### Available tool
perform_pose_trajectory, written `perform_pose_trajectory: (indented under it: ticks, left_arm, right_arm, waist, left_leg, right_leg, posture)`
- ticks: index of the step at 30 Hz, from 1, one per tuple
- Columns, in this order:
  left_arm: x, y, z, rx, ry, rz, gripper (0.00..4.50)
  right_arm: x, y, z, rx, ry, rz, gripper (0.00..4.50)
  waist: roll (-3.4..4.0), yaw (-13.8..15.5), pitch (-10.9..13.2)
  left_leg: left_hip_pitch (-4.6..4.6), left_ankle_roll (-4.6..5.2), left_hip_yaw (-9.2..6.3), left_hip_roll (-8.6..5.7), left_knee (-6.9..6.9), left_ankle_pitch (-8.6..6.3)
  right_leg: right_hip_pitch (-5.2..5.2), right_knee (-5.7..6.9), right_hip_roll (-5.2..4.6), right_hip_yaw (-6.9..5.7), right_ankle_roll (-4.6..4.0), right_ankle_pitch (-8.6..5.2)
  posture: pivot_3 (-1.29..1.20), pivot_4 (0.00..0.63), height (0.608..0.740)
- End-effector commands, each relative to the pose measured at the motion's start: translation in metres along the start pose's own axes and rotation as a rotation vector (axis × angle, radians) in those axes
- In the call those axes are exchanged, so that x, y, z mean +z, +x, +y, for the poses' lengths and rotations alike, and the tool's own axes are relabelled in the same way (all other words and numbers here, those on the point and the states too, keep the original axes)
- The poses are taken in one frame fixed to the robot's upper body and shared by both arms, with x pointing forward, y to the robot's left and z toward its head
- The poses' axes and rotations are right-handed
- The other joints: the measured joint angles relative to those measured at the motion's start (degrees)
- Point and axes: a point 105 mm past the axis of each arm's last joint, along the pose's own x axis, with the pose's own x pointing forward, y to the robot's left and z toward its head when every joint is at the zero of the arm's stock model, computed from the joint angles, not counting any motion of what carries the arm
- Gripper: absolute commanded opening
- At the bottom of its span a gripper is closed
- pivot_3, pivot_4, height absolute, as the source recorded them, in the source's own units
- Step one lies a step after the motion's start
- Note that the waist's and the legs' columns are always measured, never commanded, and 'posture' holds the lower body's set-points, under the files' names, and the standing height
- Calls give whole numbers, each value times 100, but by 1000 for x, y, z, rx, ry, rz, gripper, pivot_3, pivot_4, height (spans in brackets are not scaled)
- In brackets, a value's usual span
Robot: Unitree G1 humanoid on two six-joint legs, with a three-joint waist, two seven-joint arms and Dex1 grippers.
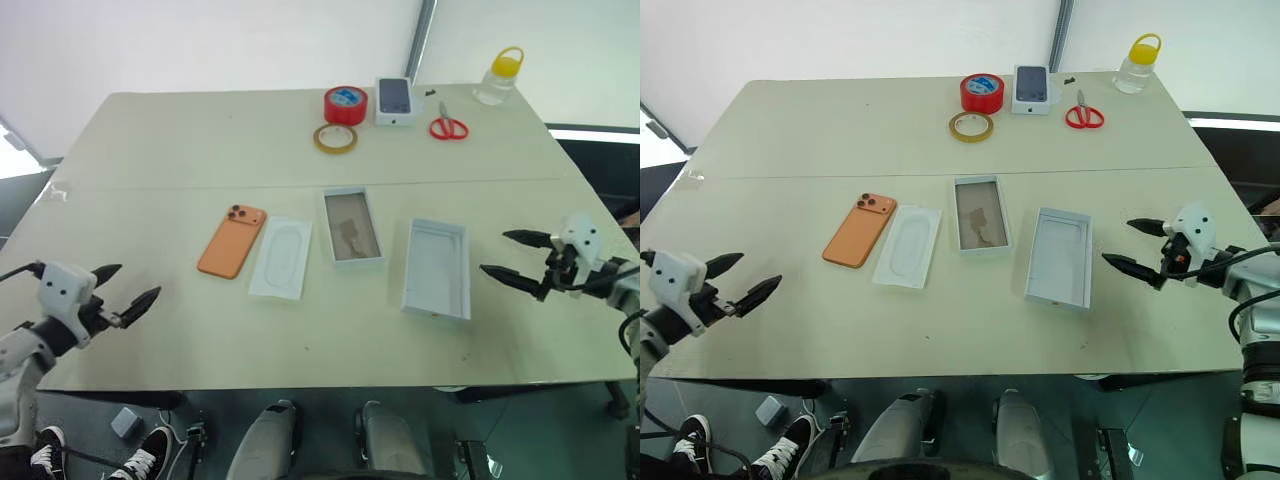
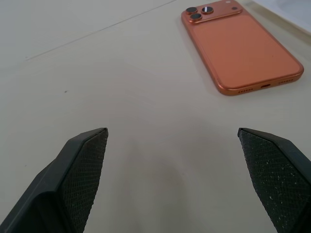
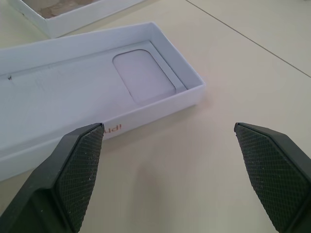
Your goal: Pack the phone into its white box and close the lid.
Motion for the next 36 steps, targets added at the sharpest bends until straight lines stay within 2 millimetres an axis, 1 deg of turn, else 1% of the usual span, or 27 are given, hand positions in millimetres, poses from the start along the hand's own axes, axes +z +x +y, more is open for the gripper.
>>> perform_pose_trajectory:
  ticks: [1,5,10,13,20,23,25,27,30,33,35,36]
  left_arm:
    - [9,-10,15,61,32,-34,4500]
    - [13,-7,14,58,40,-42,4500]
    - [20,-3,11,40,84,-58,4500]
    - [22,3,5,19,87,-66,4500]
    - [31,12,3,18,49,-84,4500]
    - [32,18,-3,-7,38,-70,4500]
    - [36,22,-10,-28,38,-66,4500]
    - [40,24,-11,-27,49,-64,4500]
    - [44,27,-12,-24,-29,-66,4500]
    - [48,36,-26,-37,-76,-10,4500]
    - [48,42,-40,-92,-163,24,4500]
    - [51,47,-49,-126,-208,18,4500]
  right_arm:
    - [9,-14,-10,-37,-30,-14,4479]
    - [6,-12,-9,-26,-29,-1,4479]
    - [9,-7,-6,-12,-33,-10,4479]
    - [13,-5,-4,-4,-36,-19,4479]
    - [20,-3,-2,2,-46,-30,4479]
    - [22,-1,-1,2,-50,-36,4479]
    - [28,1,1,9,-61,-48,4479]
    - [32,3,2,12,-68,-58,4479]
    - [35,6,5,23,-87,-60,4479]
    - [53,20,17,90,-133,-101,4479]
    - [68,31,27,136,-152,-141,4479]
    - [76,40,37,184,-175,-163,4479]
  waist:
    - [0,-2,0]
    - [0,2,0]
    - [0,-4,0]
    - [0,-3,0]
    - [1,-1,0]
    - [1,-1,0]
    - [1,-1,0]
    - [1,-3,0]
    - [1,1,0]
    - [0,-10,0]
    - [1,-25,0]
    - [4,-21,1]
  left_leg:
    - [0,0,0,0,0,0]
    - [0,0,0,0,0,0]
    - [0,0,0,0,0,0]
    - [0,0,0,0,0,0]
    - [0,0,0,0,0,0]
    - [0,0,0,0,0,0]
    - [0,0,0,-1,0,0]
    - [0,0,0,0,0,0]
    - [0,0,0,0,0,0]
    - [-1,0,0,-1,1,0]
    - [-1,0,0,0,2,0]
    - [0,0,0,1,3,0]
  right_leg:
    - [0,0,0,0,0,0]
    - [1,-1,0,0,0,0]
    - [0,0,0,0,0,0]
    - [0,0,0,0,0,0]
    - [0,0,0,0,0,0]
    - [0,0,0,0,0,0]
    - [1,0,0,0,0,0]
    - [0,0,0,0,0,0]
    - [0,0,0,0,0,0]
    - [0,0,0,0,1,0]
    - [0,2,1,0,1,1]
    - [-1,4,2,1,2,1]
  posture:
    - [0,150,740]
    - [0,150,740]
    - [0,150,740]
    - [0,150,740]
    - [0,150,740]
    - [0,150,740]
    - [0,150,740]
    - [0,150,740]
    - [0,150,740]
    - [0,150,740]
    - [0,150,740]
    - [0,150,740]
